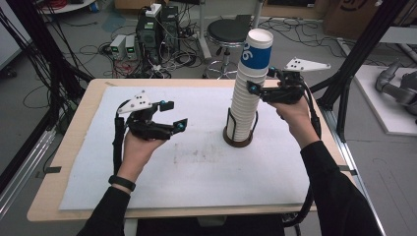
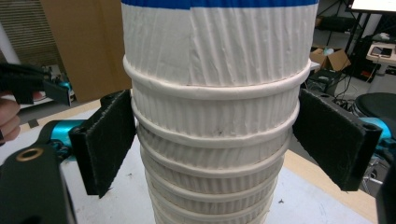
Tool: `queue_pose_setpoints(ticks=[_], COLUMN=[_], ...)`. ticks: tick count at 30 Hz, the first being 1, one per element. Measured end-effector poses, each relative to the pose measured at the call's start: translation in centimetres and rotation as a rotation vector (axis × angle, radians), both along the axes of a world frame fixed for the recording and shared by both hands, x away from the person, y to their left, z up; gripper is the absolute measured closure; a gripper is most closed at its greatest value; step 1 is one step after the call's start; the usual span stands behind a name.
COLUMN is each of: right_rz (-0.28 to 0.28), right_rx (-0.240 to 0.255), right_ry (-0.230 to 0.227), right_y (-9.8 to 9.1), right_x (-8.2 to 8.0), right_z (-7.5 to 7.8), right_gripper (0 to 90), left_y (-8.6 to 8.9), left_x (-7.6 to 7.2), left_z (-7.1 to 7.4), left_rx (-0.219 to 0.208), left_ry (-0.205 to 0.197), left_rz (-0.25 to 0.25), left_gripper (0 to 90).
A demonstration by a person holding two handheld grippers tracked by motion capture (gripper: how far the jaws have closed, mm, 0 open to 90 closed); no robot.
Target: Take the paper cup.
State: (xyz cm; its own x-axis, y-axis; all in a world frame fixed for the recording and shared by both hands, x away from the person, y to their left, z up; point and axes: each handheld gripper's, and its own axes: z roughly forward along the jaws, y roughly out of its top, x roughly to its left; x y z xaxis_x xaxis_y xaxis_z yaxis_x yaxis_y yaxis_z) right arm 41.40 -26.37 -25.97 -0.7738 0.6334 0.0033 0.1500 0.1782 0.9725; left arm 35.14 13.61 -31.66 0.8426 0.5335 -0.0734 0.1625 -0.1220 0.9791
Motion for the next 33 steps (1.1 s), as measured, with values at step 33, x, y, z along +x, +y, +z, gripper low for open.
queue_pose_setpoints(ticks=[33], right_rz=[0.001], right_rx=[-0.001], right_ry=[-0.003], right_y=[0.0], right_x=[0.0], right_z=[0.0], right_gripper=[14.2], left_y=[-10.9], left_x=[6.0], left_z=[13.3], left_rx=[-0.029], left_ry=[-0.066], left_rz=[-0.1], left_gripper=[16.8])
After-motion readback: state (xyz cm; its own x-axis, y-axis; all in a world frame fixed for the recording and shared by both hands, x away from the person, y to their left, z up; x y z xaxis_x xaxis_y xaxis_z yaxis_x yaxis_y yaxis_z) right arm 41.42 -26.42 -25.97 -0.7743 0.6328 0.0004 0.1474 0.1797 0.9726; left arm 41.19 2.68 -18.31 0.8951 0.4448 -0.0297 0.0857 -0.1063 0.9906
